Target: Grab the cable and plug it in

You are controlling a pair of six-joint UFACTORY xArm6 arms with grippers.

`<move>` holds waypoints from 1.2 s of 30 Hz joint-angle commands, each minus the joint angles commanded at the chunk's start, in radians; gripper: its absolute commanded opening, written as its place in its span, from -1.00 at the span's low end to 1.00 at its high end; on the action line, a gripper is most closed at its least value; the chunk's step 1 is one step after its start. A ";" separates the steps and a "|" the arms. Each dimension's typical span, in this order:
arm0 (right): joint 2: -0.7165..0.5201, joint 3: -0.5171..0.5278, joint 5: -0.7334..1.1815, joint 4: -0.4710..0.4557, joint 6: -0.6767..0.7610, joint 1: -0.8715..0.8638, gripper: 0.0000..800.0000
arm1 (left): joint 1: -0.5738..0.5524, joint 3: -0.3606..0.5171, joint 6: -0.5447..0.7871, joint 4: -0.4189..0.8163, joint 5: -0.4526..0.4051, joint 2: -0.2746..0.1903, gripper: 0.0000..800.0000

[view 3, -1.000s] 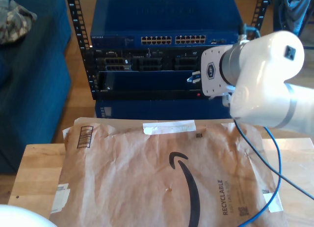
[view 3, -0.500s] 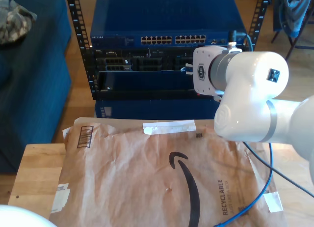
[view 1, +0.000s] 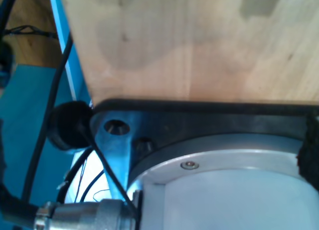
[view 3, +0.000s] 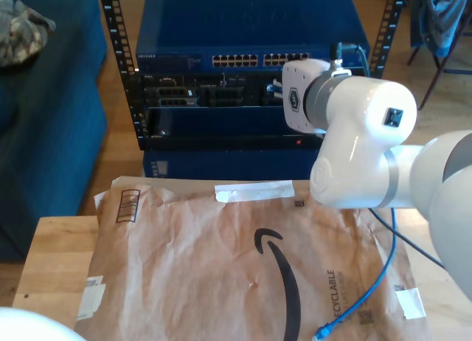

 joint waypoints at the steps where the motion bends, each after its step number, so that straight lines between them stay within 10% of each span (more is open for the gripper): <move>1: 0.035 -0.012 -0.061 0.002 0.005 0.000 -1.00 | 0.000 0.000 0.000 0.000 0.000 0.000 1.00; 22: 0.235 0.083 -0.671 0.011 0.183 0.031 -1.00 | 0.000 0.000 0.000 0.000 0.000 0.000 1.00; 36: 0.463 -0.138 -0.827 0.199 0.066 0.048 -1.00 | 0.000 0.000 0.000 0.000 0.000 0.000 1.00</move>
